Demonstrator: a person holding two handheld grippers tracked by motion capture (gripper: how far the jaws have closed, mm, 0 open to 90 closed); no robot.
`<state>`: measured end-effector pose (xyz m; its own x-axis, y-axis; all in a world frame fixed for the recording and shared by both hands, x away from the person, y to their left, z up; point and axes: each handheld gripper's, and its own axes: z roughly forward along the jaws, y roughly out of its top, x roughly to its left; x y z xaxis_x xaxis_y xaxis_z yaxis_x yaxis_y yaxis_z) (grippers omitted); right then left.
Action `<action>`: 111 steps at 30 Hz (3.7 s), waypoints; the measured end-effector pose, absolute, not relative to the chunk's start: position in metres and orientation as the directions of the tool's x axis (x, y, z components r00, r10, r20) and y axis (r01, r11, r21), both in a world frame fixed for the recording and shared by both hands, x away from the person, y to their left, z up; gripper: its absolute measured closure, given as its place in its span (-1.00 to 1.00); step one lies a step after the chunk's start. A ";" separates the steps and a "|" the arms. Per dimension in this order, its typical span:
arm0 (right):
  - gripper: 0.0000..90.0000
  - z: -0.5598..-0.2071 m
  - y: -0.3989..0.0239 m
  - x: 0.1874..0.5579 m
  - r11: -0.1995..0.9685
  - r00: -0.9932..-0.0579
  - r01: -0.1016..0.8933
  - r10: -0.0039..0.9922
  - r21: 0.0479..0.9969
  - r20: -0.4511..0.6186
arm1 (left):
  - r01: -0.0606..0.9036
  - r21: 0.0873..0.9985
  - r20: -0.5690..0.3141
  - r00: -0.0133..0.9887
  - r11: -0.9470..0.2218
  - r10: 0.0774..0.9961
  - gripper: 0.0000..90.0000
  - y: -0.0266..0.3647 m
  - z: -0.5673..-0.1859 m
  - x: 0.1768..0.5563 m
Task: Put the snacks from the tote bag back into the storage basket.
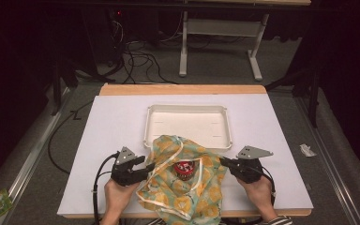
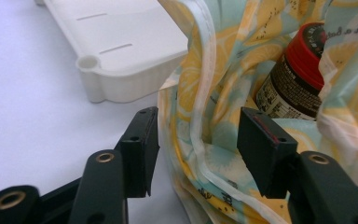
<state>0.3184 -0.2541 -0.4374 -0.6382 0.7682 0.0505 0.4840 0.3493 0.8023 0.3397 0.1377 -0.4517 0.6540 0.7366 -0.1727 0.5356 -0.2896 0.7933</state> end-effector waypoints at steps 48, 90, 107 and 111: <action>0.41 -0.424 -0.260 0.299 0.307 -0.587 0.512 0.807 0.802 0.066 | 0.458 0.839 -0.191 0.754 -0.294 0.629 1.00 0.127 -0.441 0.330; 1.00 -0.415 -0.264 0.300 0.316 -0.585 0.508 0.809 0.801 0.051 | 0.447 0.848 -0.177 0.746 -0.286 0.642 1.00 0.133 -0.439 0.329; 1.00 -0.437 -0.308 0.307 0.255 -0.462 0.580 0.885 0.773 0.055 | 0.448 0.846 -0.165 0.737 -0.290 0.655 1.00 0.134 -0.439 0.329; 1.00 -0.446 -0.313 0.312 0.260 -0.439 0.599 0.897 0.758 0.040 | 0.447 0.845 -0.163 0.737 -0.293 0.656 1.00 0.134 -0.439 0.329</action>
<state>0.3115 -0.3134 -0.4458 -0.4393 0.8975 0.0397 0.5986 0.2595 0.7579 0.3290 0.1335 -0.4391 0.7373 0.6557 -0.1627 0.4468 -0.2927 0.8454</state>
